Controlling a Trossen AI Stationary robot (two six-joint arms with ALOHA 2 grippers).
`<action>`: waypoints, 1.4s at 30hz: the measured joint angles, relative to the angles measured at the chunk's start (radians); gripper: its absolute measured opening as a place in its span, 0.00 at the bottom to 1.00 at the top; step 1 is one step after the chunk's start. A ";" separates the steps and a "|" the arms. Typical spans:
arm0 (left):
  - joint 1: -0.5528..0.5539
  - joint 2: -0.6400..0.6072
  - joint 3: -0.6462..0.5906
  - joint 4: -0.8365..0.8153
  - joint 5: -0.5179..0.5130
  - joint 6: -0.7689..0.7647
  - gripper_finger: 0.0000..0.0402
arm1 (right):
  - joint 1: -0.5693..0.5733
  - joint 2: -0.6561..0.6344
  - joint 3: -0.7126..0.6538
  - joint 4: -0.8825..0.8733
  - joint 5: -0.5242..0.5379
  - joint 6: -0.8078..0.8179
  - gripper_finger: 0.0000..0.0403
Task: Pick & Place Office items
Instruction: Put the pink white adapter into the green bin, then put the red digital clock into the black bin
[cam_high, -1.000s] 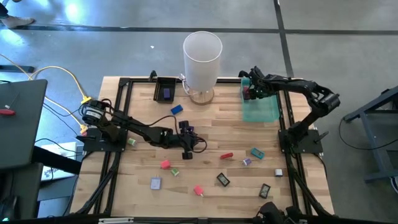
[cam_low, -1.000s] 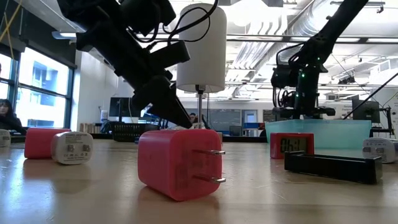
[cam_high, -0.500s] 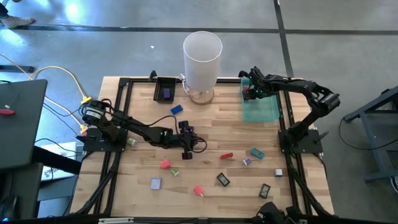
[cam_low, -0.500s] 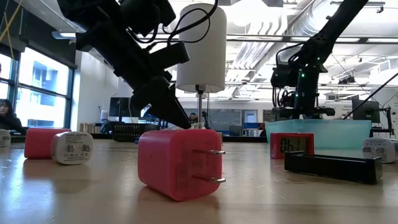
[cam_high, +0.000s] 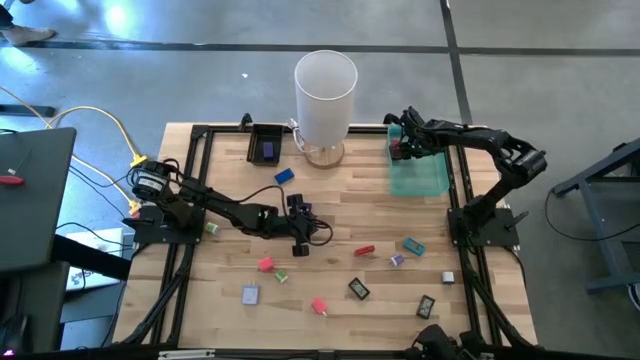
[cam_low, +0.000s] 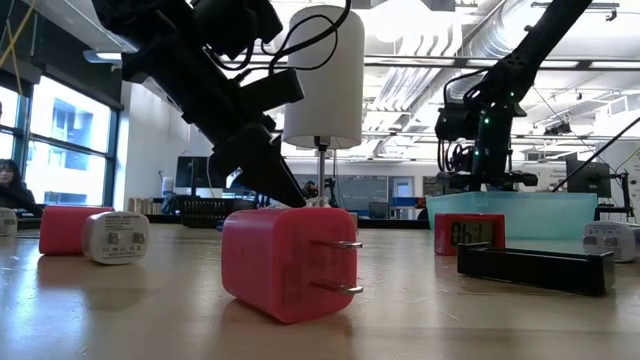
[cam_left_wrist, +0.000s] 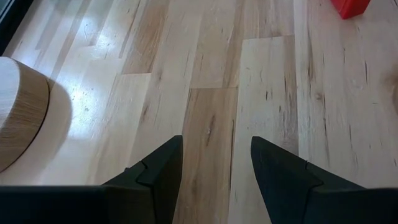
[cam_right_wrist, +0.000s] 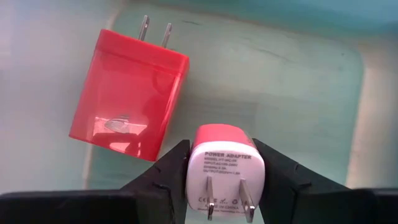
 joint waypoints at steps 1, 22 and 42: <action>0.000 0.000 0.000 0.000 0.000 0.000 0.45 | 0.000 0.000 0.000 0.000 0.000 0.000 0.34; 0.000 0.000 0.000 -0.015 -0.003 -0.008 0.45 | 0.026 -0.004 0.000 0.016 0.000 0.039 0.58; -0.012 0.000 0.000 -0.020 -0.002 -0.027 0.45 | 0.255 -0.508 0.000 -0.007 -0.119 -0.155 0.58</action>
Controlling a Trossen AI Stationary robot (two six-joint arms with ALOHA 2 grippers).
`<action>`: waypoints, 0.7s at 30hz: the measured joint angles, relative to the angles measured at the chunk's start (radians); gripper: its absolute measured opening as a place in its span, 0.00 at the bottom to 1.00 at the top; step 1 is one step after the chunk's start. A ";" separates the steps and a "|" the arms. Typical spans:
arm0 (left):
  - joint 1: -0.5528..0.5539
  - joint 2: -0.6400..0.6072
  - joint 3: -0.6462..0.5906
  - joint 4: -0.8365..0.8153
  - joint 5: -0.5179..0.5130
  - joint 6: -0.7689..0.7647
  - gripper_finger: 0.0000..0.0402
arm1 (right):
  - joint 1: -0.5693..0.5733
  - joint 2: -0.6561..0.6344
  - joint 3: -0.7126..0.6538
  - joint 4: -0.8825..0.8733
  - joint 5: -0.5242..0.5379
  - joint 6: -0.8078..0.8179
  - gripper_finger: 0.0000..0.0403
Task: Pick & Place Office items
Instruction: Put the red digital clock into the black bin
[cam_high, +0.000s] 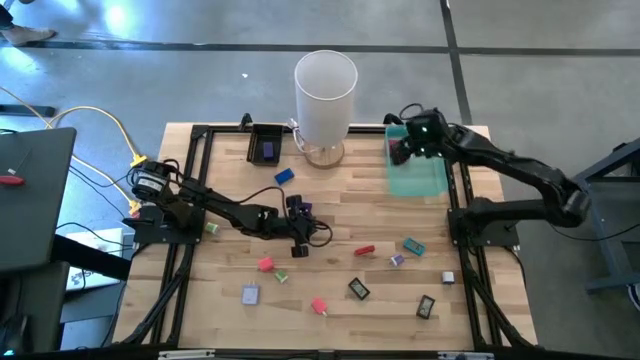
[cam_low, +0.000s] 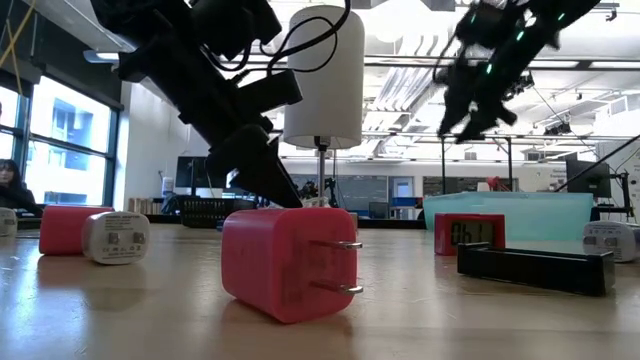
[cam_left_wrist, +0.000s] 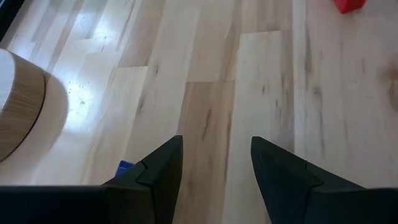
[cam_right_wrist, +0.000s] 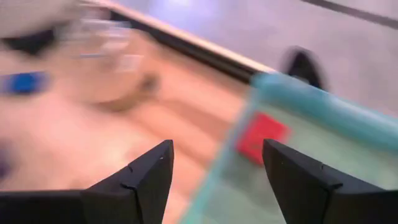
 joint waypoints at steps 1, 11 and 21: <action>-0.003 0.000 0.000 0.000 0.000 0.000 0.45 | 0.031 -0.024 0.000 0.004 -0.040 -0.003 0.58; -0.013 0.000 0.000 0.008 0.001 0.007 0.45 | 0.297 -0.086 -0.001 -0.045 -0.352 -0.046 0.58; -0.029 0.000 0.000 0.041 0.002 0.028 0.45 | 0.569 -0.072 -0.135 0.008 -0.351 -0.045 0.58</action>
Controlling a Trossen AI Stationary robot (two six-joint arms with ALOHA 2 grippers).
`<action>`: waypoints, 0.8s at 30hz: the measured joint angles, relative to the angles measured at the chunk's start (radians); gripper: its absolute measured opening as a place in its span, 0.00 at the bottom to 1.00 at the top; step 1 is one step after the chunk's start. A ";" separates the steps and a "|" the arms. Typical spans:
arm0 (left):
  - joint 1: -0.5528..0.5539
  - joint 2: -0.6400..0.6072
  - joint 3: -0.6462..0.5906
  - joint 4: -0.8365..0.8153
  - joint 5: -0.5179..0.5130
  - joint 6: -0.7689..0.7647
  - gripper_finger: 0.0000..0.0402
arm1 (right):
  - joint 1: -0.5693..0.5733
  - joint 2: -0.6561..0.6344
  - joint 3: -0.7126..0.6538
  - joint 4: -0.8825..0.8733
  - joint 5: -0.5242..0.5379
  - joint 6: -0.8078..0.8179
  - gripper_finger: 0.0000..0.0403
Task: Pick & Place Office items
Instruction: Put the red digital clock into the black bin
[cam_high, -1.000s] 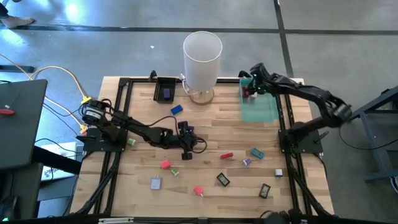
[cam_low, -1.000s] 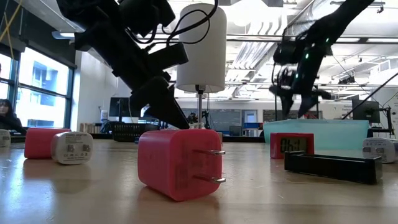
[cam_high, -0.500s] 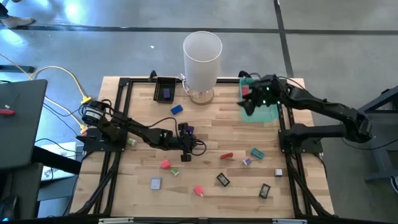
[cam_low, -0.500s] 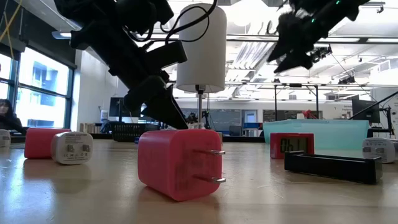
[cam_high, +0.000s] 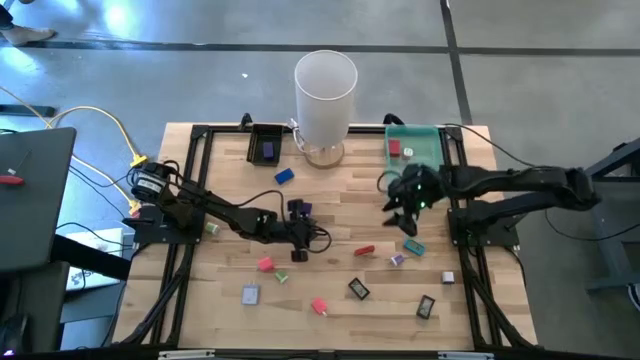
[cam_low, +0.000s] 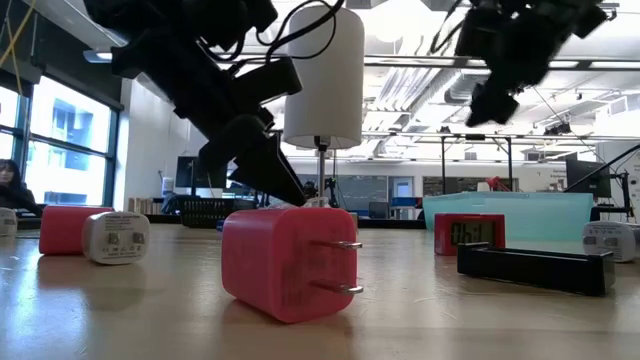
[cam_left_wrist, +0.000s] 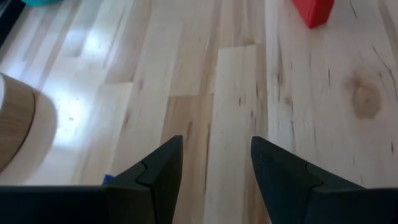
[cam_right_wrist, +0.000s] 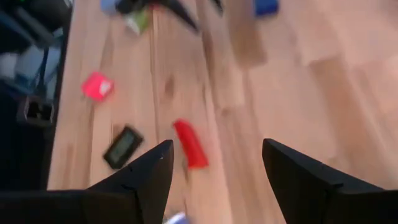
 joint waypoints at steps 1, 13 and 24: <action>0.000 0.000 0.000 0.005 0.000 0.005 0.45 | 0.025 0.000 -0.021 0.026 0.000 0.005 0.58; 0.001 0.000 0.000 0.071 0.000 0.006 0.45 | 0.284 0.014 -0.264 0.448 0.132 -0.068 0.58; 0.001 0.000 0.000 0.162 0.000 0.010 0.45 | 0.347 0.161 -0.294 0.462 0.345 -0.081 0.58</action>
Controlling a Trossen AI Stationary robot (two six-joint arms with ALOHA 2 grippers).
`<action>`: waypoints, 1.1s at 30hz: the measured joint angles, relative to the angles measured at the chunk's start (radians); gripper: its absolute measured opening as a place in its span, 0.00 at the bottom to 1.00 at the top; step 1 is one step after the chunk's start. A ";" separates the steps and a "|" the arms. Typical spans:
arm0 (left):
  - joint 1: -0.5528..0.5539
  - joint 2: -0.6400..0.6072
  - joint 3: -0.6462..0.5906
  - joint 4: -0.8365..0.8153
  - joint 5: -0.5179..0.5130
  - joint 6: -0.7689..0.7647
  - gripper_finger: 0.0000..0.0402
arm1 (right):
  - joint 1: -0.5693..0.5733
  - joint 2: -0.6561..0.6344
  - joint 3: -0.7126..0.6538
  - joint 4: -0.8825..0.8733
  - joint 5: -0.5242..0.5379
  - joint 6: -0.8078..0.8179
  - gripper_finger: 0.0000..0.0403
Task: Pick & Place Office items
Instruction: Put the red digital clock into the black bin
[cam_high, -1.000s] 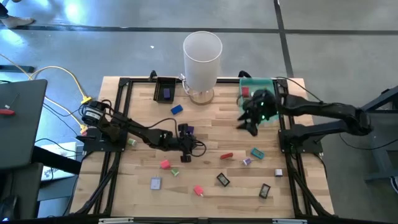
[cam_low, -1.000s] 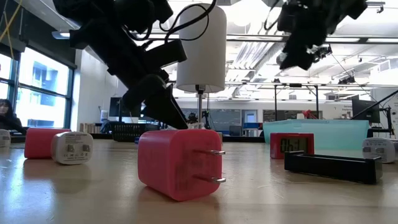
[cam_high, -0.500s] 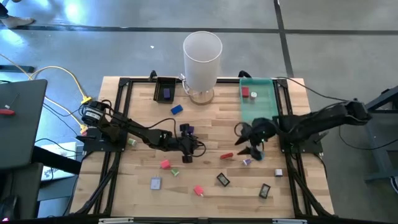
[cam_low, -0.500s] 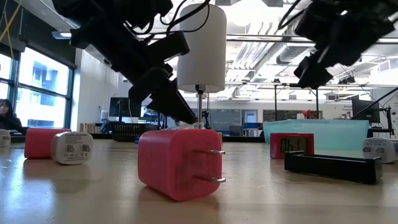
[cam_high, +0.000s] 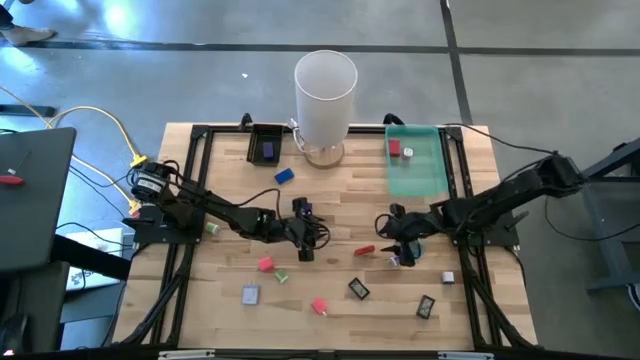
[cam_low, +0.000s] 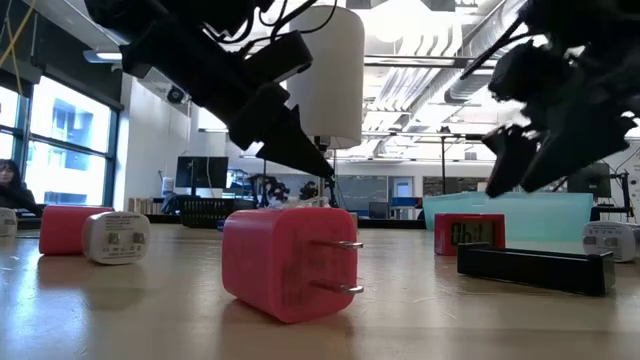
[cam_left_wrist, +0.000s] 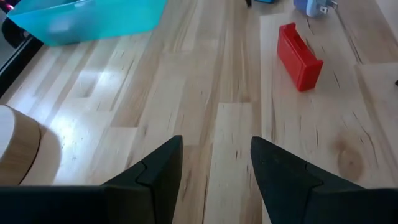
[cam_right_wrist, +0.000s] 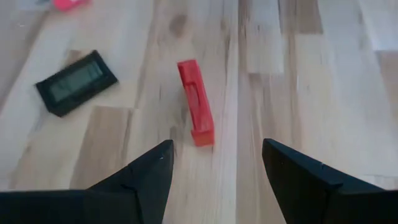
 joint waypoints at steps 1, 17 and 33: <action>0.000 0.000 0.000 0.003 0.000 0.000 0.45 | 0.000 0.021 0.000 0.004 -0.001 0.001 0.58; 0.001 0.000 0.000 0.004 0.000 0.000 0.45 | -0.034 0.307 0.000 0.269 -0.057 -0.083 0.56; 0.001 0.000 0.000 0.004 0.000 -0.001 0.45 | -0.038 0.320 0.000 0.301 -0.075 -0.165 0.13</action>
